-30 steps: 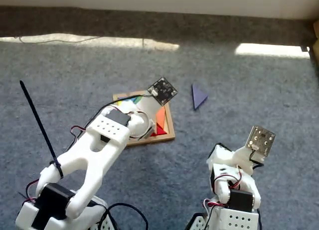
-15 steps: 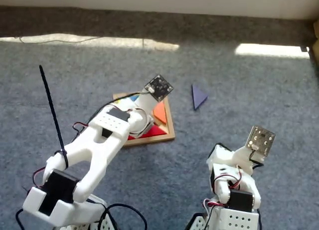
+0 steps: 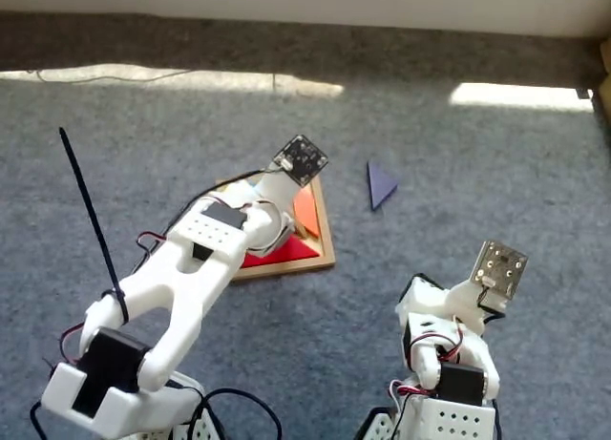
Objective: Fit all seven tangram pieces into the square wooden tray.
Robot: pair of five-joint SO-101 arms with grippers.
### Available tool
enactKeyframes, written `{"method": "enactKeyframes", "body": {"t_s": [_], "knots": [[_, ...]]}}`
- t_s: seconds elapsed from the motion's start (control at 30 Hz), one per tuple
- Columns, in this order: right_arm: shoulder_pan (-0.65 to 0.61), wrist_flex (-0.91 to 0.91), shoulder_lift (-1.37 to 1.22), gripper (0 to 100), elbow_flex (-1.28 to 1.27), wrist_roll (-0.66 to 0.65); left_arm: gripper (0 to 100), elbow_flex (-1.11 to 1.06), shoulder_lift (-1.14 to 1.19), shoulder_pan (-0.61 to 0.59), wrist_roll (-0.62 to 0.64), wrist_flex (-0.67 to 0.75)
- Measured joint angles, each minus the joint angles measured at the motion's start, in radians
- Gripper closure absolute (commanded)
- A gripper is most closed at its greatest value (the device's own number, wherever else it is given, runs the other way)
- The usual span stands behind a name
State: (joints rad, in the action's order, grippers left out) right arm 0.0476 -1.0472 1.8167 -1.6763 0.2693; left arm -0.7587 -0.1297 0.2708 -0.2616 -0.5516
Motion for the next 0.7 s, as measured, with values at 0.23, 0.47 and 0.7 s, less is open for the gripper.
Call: {"method": "enactKeyframes", "body": {"t_s": [0.23,0.47,0.7], "knots": [[0.000,0.000,0.000,99.5,0.000,0.000,82,0.000,-0.041,0.000,0.008,0.000],[0.000,0.000,0.000,99.5,0.000,0.000,83,0.014,0.049,0.000,0.008,0.069],[0.000,0.000,0.000,99.5,0.000,0.000,83,0.107,0.060,0.000,0.008,0.049]]}}
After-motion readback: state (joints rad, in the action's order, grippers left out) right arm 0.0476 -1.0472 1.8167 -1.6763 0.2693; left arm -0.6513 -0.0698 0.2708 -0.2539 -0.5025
